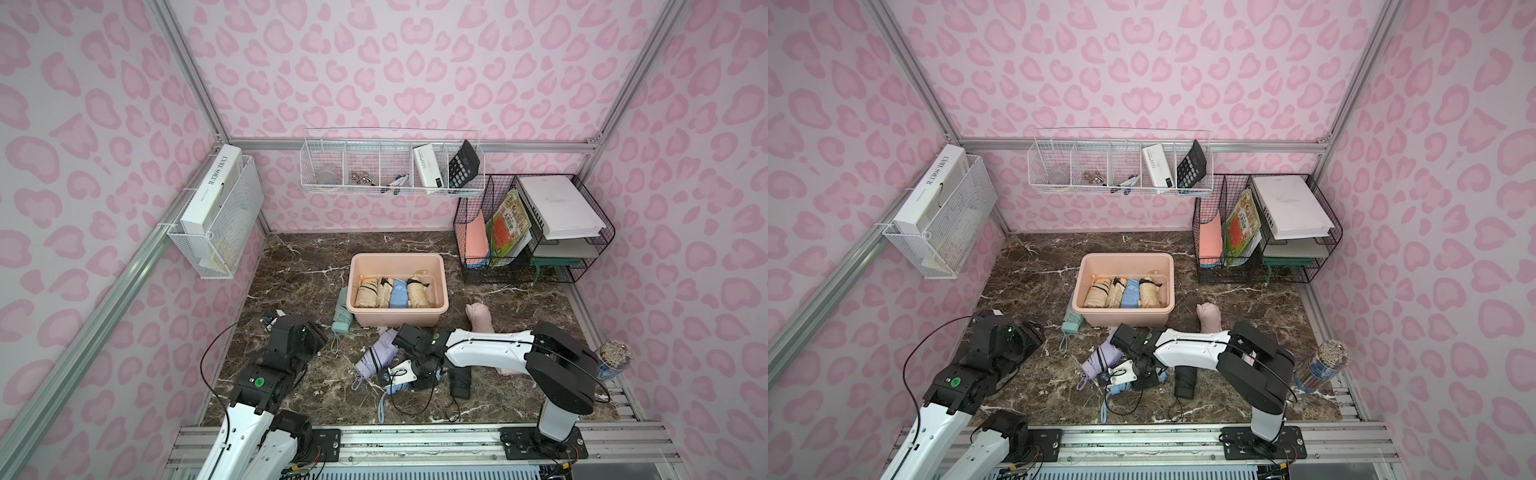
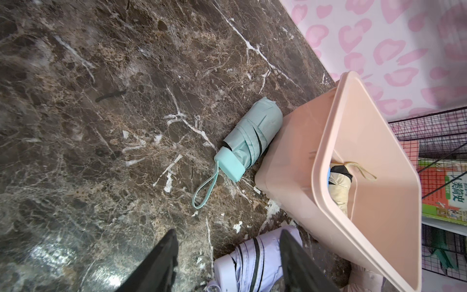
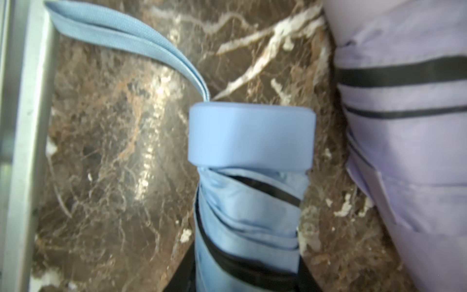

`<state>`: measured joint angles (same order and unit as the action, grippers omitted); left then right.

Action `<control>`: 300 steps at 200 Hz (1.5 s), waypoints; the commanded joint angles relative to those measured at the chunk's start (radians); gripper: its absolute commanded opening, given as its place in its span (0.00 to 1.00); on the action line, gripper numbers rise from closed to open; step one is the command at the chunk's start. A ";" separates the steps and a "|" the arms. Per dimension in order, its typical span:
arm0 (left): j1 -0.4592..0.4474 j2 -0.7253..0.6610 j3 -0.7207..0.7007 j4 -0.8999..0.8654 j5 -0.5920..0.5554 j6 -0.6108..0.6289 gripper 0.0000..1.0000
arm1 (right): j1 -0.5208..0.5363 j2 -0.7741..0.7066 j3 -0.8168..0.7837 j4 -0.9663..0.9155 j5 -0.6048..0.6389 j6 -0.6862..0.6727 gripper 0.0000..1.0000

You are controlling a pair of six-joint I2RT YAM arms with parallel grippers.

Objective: Put the umbrella into the storage box
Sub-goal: Pick up the umbrella from the center of the board.

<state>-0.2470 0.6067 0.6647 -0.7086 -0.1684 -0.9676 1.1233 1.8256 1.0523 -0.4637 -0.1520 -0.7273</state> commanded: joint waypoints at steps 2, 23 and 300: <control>0.000 -0.008 -0.004 0.048 -0.018 -0.016 0.64 | 0.008 0.048 -0.039 -0.001 0.049 0.042 0.27; 0.001 -0.005 0.008 0.028 -0.005 -0.013 0.64 | 0.012 0.024 -0.057 0.018 0.028 0.052 0.25; 0.000 0.194 0.185 0.109 0.176 0.476 0.73 | -0.111 -0.271 0.180 0.605 0.335 1.395 0.14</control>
<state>-0.2470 0.7670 0.8276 -0.6559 0.0200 -0.5442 1.0210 1.4963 1.1503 0.1268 0.1112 0.4568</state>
